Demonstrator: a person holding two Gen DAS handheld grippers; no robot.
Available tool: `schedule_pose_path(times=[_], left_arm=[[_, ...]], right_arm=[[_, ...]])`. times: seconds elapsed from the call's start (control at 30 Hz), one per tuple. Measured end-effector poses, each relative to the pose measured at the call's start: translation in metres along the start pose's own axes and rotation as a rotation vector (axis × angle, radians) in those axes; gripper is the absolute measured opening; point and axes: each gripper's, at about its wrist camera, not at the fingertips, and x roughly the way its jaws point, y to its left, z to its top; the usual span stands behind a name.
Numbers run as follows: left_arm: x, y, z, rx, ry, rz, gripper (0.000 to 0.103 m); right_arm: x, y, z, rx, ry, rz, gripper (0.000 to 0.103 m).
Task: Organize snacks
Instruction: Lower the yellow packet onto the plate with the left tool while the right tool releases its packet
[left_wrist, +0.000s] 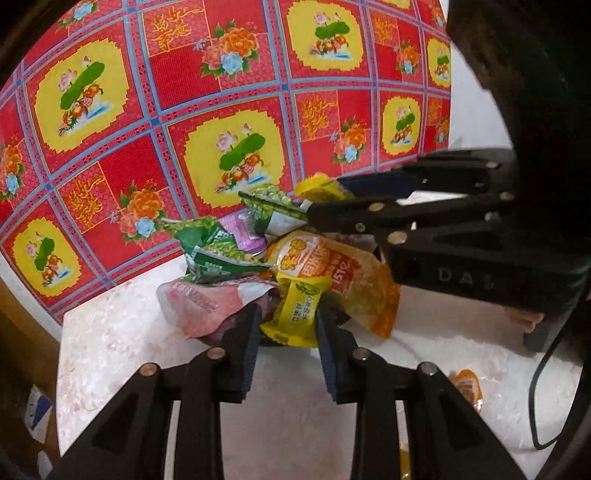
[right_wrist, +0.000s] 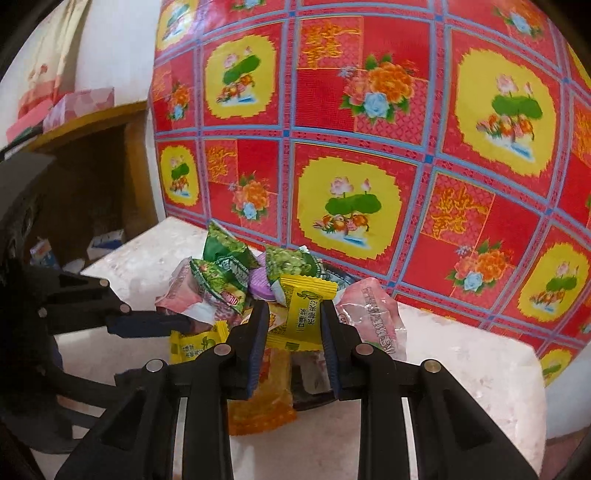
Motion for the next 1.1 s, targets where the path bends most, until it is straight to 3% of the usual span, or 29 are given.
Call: schedule_pose_path(times=[0.1,0.37,0.5,0.6,0.63,0.7,0.87,0.97,1.03,1.1], left_arm=[[0.001,-0.002,0.000,0.008,-0.008,-0.011,0.042],[-0.027,0.012,-0.003,-0.054,-0.152,-0.059,0.049],[-0.030,0.017,-0.002,-0.086,-0.168,-0.053,0.052],[-0.029,0.018,-0.001,-0.091,-0.166,-0.050,0.052],[-0.031,0.019,-0.002,-0.092,-0.171,-0.049,0.052],[-0.032,0.018,-0.002,-0.089,-0.181,-0.052,0.052],[-0.034,0.019,-0.003,-0.093,-0.188,-0.054,0.052],[-0.033,0.019,-0.003,-0.094,-0.184,-0.053,0.052],[-0.034,0.018,-0.004,-0.082,-0.180,-0.041,0.052],[-0.036,0.018,-0.005,-0.075,-0.192,-0.030,0.052]], right_arm=[[0.005,-0.004,0.000,0.025,0.015,0.003,0.049],[-0.011,-0.006,0.000,0.030,-0.066,0.003,0.055],[-0.018,-0.011,0.002,0.024,-0.077,-0.021,0.056],[-0.020,-0.017,0.004,-0.008,-0.011,0.031,0.056],[-0.021,-0.018,0.003,-0.038,0.045,0.100,0.056],[-0.029,-0.019,-0.001,-0.080,0.064,0.172,0.056],[-0.036,-0.026,-0.018,-0.114,0.140,0.225,0.056],[-0.020,-0.028,-0.032,-0.103,0.224,0.186,0.051],[-0.010,-0.030,-0.039,-0.097,0.265,0.177,0.040],[-0.002,-0.031,-0.044,-0.087,0.300,0.181,0.021]])
